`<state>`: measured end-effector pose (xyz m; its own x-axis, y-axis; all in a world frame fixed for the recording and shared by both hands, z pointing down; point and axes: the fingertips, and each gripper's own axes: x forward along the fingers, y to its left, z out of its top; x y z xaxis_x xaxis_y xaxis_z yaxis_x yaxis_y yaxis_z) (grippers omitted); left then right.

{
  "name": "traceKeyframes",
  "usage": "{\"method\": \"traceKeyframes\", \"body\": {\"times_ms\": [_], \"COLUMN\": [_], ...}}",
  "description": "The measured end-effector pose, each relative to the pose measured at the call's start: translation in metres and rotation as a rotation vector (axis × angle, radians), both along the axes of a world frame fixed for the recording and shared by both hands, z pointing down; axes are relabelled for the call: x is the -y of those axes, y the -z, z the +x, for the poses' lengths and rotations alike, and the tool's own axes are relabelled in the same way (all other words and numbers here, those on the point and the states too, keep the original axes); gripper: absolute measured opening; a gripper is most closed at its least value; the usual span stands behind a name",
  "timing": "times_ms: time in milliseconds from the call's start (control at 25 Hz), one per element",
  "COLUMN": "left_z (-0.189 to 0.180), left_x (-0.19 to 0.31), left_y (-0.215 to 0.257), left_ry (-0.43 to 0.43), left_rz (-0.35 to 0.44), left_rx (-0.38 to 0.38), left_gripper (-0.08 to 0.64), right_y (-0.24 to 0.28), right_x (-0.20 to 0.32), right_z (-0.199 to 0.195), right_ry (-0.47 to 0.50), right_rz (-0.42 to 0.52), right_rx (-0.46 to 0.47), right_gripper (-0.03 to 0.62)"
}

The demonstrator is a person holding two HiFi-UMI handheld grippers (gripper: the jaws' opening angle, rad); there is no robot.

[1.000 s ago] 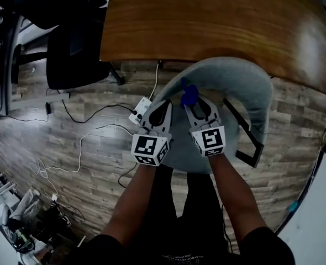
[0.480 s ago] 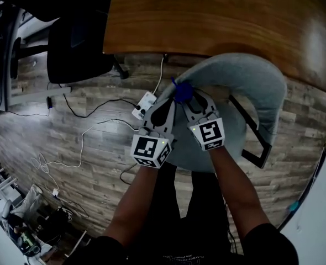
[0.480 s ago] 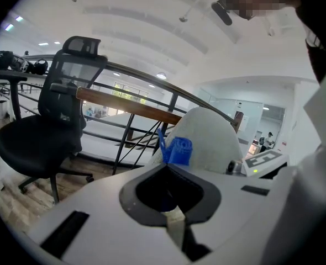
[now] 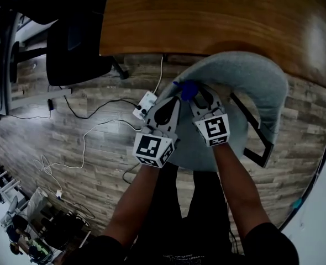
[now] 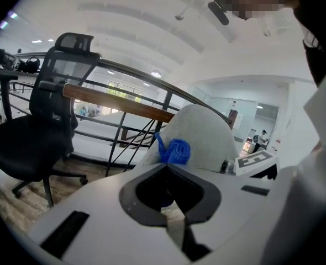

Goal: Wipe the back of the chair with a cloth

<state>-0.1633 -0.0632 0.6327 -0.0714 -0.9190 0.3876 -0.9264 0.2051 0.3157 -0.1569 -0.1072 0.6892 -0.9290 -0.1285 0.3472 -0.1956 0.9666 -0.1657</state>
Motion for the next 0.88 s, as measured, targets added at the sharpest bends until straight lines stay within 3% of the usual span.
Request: {"method": "traceKeyframes", "body": {"times_ms": [600, 880], "left_z": [0.023, 0.042], "left_x": [0.023, 0.043], "left_y": [-0.014, -0.017], "left_ry": [-0.064, -0.098], "left_rz": [-0.015, -0.015], "left_rx": [0.005, 0.003], "left_gripper": [-0.002, -0.002], "right_y": [-0.009, -0.014], "right_x": [0.038, 0.071], "right_z": [0.026, 0.054], "right_ry": [-0.144, -0.272], "right_rz": [-0.044, -0.076], "right_rx": [0.012, 0.018], "right_gripper": [0.120, 0.120]}}
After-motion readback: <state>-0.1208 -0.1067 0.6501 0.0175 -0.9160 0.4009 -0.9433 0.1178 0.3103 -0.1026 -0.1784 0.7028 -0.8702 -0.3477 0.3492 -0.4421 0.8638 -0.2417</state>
